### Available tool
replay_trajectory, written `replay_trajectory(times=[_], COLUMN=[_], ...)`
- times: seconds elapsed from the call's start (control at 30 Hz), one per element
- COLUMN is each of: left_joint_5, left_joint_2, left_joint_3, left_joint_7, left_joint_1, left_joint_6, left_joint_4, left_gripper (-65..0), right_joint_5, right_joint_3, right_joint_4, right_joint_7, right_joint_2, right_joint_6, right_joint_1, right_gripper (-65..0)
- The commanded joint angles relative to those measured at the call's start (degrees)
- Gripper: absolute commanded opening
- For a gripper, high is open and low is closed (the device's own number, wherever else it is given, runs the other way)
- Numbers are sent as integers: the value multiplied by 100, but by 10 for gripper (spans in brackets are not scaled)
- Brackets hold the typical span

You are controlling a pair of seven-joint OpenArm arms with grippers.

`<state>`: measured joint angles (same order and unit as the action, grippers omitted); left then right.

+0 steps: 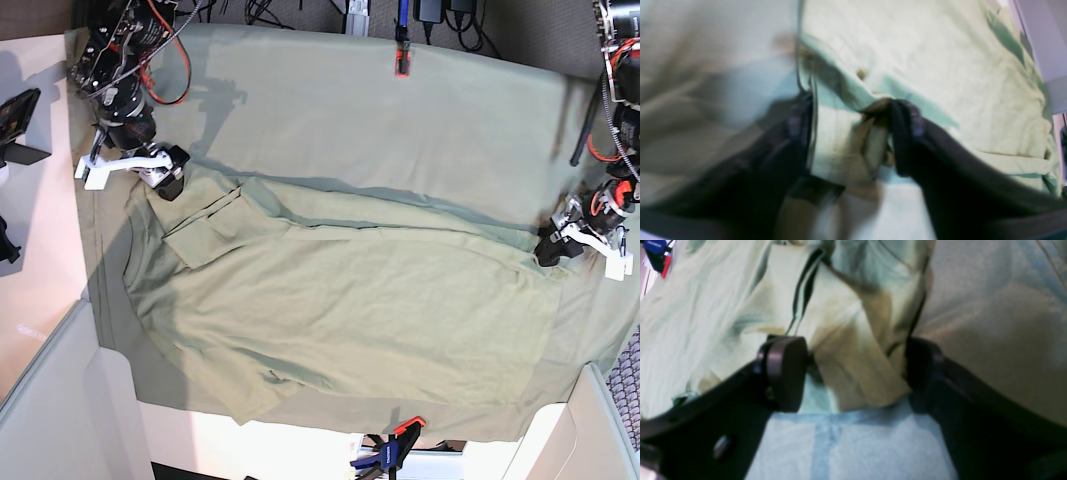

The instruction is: Fold the T-shirt properly

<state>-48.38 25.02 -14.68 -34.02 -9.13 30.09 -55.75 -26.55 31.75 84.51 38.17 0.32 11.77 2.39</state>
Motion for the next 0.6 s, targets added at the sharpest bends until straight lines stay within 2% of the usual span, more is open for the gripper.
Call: replay_trajectory(times=[0.0,0.03,0.07,0.13,0.17,0.23,0.4,0.57], left_joint_5=[83,144,177,173,164,9,-337,-748], left_joint_2=[22,7,9,28,50,138,507,1054], left_joint_3=[13,13,13,9,9,9,9,9], left_joint_7=[-140,-138,-138,-138,-146,-273,-599,-903], left_joint_1=[-52,-52,-52,-52,-52,-52,11,450], left_joint_6=[57,133,256,542,704,991,991,991], left_joint_4=[-44,-44,-44,-44,-44,-57,-153,-481], left_gripper=[-452,-515,-567,-650,-650,-650,-650,-650], right_joint_5=[-24,-24,-26,-37,-48,-50,-280,-599], right_joint_3=[-7,-7,-7,-7,-7,-7,15,15], right_joint_4=[74,74,74,74,76,76,223,837], right_joint_7=[22,20,17,17,20,57,361,546], right_joint_2=[46,46,46,46,48,48,96,247], right_joint_6=[17,17,15,17,17,63,212,313], right_joint_1=[42,44,44,44,44,46,0,-527], right_gripper=[-229,-276,-350,-559,-650,-650,-650,-650])
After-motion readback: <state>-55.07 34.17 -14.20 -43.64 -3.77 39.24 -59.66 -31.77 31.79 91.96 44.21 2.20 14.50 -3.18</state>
